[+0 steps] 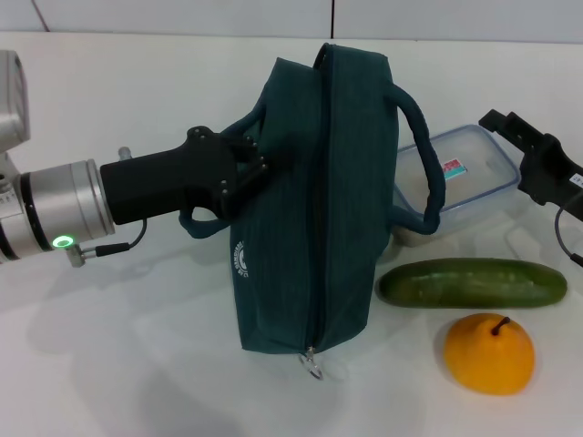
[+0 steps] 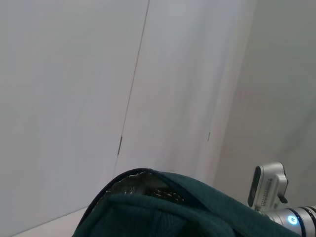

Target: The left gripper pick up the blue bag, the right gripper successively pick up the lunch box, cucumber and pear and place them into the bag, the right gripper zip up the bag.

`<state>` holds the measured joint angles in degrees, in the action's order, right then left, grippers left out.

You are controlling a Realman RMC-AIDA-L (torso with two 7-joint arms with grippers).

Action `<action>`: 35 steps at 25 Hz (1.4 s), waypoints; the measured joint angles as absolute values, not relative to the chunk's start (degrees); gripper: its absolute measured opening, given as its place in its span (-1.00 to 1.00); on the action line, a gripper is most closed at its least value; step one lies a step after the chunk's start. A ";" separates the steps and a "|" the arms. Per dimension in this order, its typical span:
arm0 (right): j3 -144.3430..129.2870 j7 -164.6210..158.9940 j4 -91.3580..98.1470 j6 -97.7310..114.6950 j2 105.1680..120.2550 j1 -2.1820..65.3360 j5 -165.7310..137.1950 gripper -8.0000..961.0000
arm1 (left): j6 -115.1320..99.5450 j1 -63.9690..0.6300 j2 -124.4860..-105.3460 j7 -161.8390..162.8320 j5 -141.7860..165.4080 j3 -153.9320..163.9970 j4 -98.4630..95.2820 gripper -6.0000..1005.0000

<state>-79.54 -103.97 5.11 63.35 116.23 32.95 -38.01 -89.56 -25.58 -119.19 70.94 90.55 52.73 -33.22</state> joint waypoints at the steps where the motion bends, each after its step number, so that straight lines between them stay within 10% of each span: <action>1: -79.55 -103.52 5.26 63.21 116.24 32.97 -38.09 0.70 | -89.56 -25.58 -119.19 70.94 90.55 52.73 -33.22 -0.91; 35: -79.10 -96.93 6.77 62.76 116.28 32.36 -37.37 -0.53 | -87.27 -26.28 -119.18 70.93 90.54 52.65 -33.04 -0.91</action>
